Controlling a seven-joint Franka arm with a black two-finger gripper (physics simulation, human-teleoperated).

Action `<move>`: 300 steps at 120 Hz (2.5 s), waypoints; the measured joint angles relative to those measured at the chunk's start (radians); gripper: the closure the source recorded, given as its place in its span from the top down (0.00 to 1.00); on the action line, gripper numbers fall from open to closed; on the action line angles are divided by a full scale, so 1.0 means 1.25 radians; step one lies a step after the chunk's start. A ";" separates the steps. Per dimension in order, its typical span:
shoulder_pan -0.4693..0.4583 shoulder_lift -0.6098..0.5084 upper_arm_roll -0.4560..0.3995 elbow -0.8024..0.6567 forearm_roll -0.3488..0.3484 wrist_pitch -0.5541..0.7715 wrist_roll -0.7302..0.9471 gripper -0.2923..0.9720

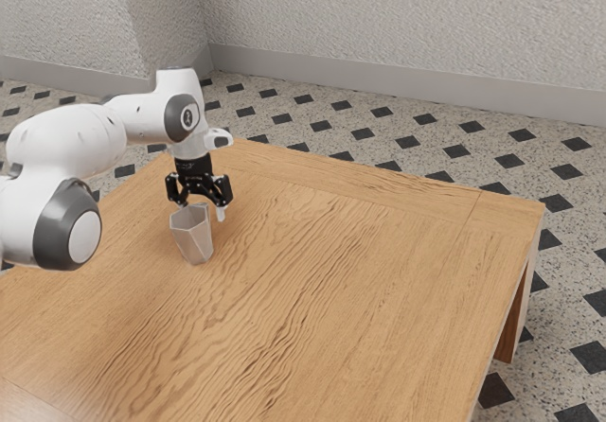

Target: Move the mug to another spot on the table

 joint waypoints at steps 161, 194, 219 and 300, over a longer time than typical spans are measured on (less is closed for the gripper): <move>-0.007 -0.066 -0.106 -0.084 0.004 -0.255 -0.133 0.25; -0.031 -0.070 -0.141 -0.138 0.005 -0.251 -0.214 0.25; -0.033 -0.069 -0.144 -0.149 0.004 -0.238 -0.261 0.26; -0.030 -0.062 -0.155 -0.151 0.009 -0.099 -0.271 0.74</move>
